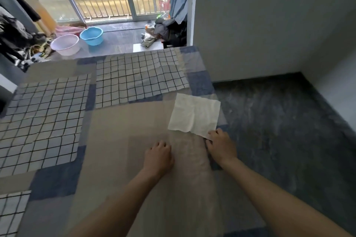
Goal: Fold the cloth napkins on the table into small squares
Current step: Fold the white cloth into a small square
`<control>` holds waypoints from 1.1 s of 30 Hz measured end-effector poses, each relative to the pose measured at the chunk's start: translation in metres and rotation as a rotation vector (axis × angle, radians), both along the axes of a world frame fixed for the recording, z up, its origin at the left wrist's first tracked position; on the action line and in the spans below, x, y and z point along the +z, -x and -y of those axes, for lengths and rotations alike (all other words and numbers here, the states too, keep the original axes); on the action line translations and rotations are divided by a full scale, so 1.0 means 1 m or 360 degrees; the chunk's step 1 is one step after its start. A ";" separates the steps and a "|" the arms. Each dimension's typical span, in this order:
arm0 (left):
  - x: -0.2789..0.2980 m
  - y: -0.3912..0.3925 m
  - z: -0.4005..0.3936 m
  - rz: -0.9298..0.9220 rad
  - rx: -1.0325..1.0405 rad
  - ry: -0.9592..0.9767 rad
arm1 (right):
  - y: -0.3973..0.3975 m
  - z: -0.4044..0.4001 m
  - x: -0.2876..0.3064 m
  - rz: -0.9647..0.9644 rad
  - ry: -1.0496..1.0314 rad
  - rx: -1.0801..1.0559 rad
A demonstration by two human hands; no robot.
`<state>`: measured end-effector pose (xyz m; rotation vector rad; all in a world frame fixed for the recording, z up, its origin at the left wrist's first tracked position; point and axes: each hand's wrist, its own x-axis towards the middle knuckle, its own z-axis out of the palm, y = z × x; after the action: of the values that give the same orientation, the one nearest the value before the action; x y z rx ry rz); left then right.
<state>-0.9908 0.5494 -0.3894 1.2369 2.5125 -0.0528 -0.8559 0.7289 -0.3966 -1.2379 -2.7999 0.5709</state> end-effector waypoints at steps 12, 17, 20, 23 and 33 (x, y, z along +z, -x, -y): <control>0.020 -0.007 -0.033 0.0170 0.0026 -0.0392 | 0.010 -0.014 0.015 -0.0309 -0.0053 0.0520; 0.021 -0.013 -0.044 0.0144 0.0051 -0.0594 | 0.003 0.000 0.056 -0.0650 0.0768 0.0463; 0.025 -0.006 -0.038 0.0097 0.0067 -0.0666 | -0.004 0.003 0.069 -0.0897 0.1015 0.0312; 0.028 0.001 -0.017 0.0369 0.0253 -0.0876 | -0.013 0.005 0.075 -0.1065 0.1253 0.0151; 0.086 -0.018 0.093 0.0645 -0.0058 -0.0760 | -0.044 0.019 0.102 -0.0340 0.2078 0.0251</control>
<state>-0.9726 0.4563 -0.3033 1.2992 2.2052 0.7512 -0.8116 0.7100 -0.2947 -0.8276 -2.1782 2.5461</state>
